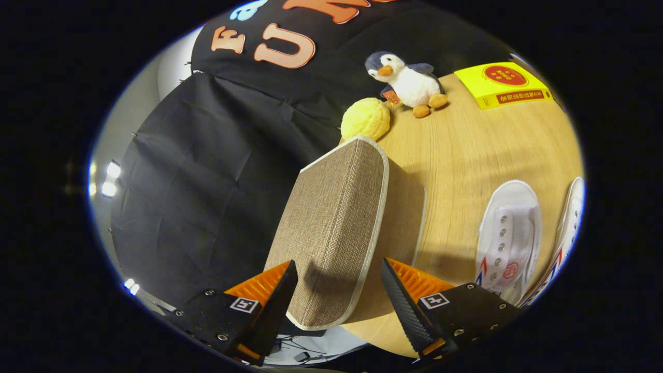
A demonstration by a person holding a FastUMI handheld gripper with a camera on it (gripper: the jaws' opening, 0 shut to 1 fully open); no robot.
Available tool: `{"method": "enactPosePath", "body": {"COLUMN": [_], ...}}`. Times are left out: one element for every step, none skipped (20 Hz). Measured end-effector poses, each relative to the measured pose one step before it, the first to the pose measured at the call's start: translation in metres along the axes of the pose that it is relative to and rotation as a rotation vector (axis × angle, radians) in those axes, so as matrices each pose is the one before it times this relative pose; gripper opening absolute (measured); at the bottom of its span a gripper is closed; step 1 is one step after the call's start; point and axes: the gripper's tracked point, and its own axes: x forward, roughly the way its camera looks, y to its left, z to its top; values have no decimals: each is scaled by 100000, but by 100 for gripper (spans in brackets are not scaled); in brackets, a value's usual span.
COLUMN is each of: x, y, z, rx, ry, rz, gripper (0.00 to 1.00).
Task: Open the storage box then place both shoes into the box .Put the left shoe in first, then the right shoe, with the right side of both shoes facing outward in a uniform manner.
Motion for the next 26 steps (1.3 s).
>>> {"method": "enactPosePath", "body": {"x": [402, 342, 311, 406, 296, 357, 133, 62, -195, -177, -396, -385, -622, -440, -488, -391, -575, -373, -650, -198, -350, -79, 30, 278, 199, 204], "y": [-94, -100, -199, 58, -47, 16, 112, 50, -28, 251, 544, 213, -51, -130, -1, 128, 301, 220, 645, 878, 776, 468, 155, -151, 102, 492], "z": [-109, -56, -251, -14, -117, -67, -139, 79, -19, 16, 75, 265, 224, 197, 13, 202, 20, 194, 184, 434, 607, 540, -60, 37, -326, -135], "rx": [460, 786, 1466, 2495, 3017, 2556, 1969, 1295, 1224, 1652, 1699, 419, -138, 666, 817, 514, 286, 489, 1233, 1615, 1035, 55, 202, 171, -117, 31], "ry": [512, 1115, 1258, 877, 808, 886, 796, 214, 688, 661, -42, -662, -746, -346, 43, -256, -429, -399, -543, -1811, -2072, -1456, -302, -8, -216, -80], "rz": [922, 920, 439, 2160, 1710, 1573, 1148, 837, 272, 1163, 1923, 364, 155, -302, 175, 689, 576, 1108, 2214, 3550, 2443, 1552, 131, -920, -610, 849], "gripper": [97, 97, 97, 97, 97, 97, 97, 97, 97, 96, 95, 92, 85, 83, 77, 74, 71, 68, 65, 64, 57, 53, 48, 44, 40, 37]}}
